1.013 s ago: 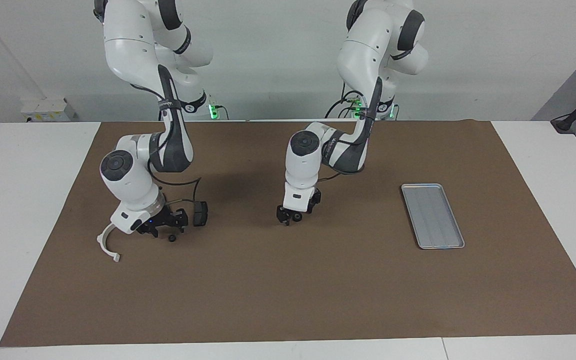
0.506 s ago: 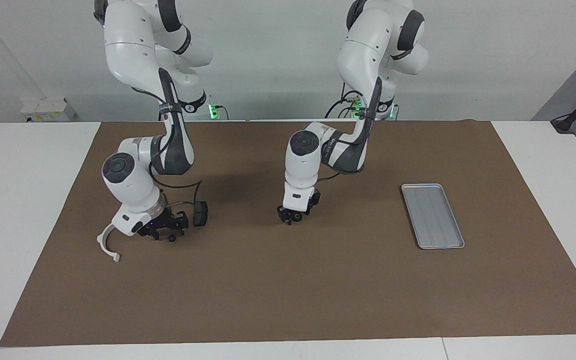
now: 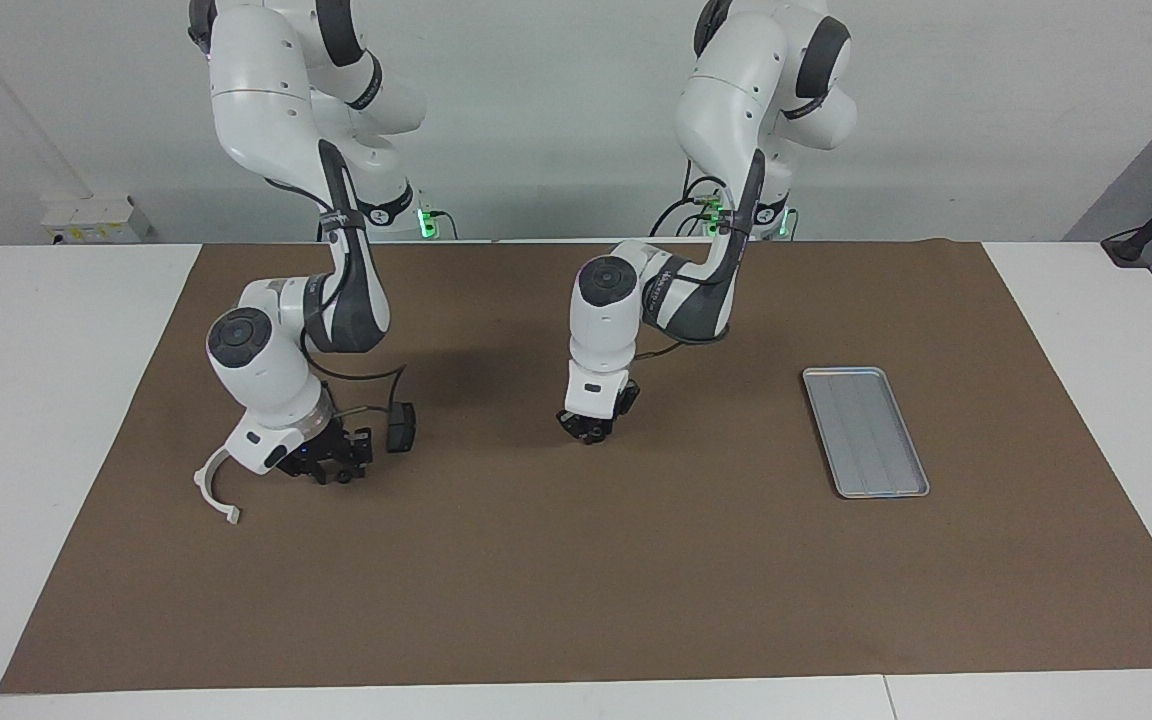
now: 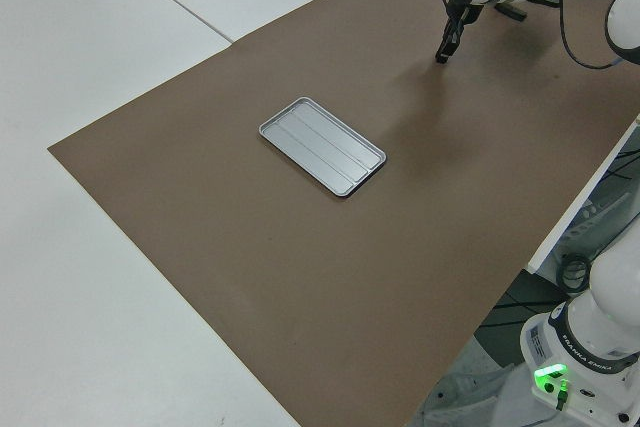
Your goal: Pick bearing gear from pile to tray
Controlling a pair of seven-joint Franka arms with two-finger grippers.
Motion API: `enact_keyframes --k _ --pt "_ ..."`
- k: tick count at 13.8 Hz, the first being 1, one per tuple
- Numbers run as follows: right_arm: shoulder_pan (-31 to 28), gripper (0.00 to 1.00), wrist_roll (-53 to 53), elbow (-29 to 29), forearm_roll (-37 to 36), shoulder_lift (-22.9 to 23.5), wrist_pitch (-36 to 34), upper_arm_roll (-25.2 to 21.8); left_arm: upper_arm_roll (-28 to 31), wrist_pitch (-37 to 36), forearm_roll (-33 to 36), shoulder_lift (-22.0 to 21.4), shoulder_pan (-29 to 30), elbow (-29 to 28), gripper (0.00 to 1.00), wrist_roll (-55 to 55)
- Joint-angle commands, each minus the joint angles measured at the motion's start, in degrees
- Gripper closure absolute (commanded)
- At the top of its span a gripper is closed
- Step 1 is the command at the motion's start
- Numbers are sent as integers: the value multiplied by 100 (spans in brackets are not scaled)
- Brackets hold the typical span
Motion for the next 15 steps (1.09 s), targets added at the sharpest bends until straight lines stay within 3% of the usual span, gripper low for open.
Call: enact_keyframes --k 1,4,7,10,15 --pt "-12 49 16 -73 88 2 161 21 93 -394 194 -118 23 -25 100 -101" --pt "-12 76 42 -56 88 2 170 21 102 -780 203 -539 366 -59 100 91" --pt "-12 93 60 -12 88 2 127 21 93 -1246 203 -1022 953 -251 100 1064" --pt "92 95 225 303 70 -68 -232 21 84 -1256 194 -1410 1639 -647 100 2225" --pt "891 94 1655 1217 35 -454 -1586 30 84 -1064 194 -1428 2641 -832 100 4001"
